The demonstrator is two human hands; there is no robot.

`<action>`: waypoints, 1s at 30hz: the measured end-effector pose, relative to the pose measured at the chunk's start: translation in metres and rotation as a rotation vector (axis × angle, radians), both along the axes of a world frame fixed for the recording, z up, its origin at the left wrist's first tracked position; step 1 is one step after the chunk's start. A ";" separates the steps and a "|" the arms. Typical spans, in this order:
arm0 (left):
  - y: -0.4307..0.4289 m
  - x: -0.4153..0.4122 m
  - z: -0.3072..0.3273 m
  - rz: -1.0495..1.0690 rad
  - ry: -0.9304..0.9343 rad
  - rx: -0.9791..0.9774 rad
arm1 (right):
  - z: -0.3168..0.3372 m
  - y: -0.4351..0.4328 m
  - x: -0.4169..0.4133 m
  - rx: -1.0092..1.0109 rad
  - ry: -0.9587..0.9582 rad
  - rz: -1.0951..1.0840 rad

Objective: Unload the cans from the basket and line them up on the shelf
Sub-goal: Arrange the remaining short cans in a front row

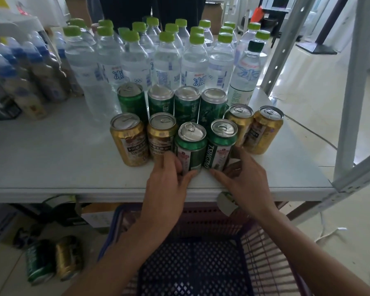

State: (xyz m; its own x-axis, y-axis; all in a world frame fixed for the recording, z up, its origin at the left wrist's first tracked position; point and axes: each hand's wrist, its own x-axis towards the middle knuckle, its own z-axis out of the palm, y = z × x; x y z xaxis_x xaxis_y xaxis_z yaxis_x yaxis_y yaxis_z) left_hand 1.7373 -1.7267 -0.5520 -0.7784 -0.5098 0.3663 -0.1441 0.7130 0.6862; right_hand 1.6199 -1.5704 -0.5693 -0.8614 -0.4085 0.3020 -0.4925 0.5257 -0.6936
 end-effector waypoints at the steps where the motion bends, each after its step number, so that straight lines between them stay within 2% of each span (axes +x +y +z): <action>1: 0.000 0.000 0.000 -0.007 0.002 -0.021 | -0.001 0.000 -0.002 -0.003 -0.011 0.001; 8: 0.003 -0.004 -0.002 -0.047 0.010 -0.041 | -0.001 0.002 -0.010 -0.059 -0.082 0.001; 15: 0.005 -0.007 -0.005 -0.067 0.026 -0.049 | 0.001 -0.001 -0.009 -0.096 -0.064 0.016; 30: 0.004 -0.012 -0.018 -0.148 0.041 -0.046 | 0.001 0.001 -0.018 -0.041 -0.071 0.021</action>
State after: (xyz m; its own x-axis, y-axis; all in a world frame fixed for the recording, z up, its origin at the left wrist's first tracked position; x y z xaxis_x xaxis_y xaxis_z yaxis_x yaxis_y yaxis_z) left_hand 1.7251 -1.7226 -0.5701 -0.8277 -0.3728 0.4195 -0.0076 0.7549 0.6558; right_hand 1.6022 -1.5698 -0.5684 -0.8725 -0.4153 0.2573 -0.4520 0.4862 -0.7479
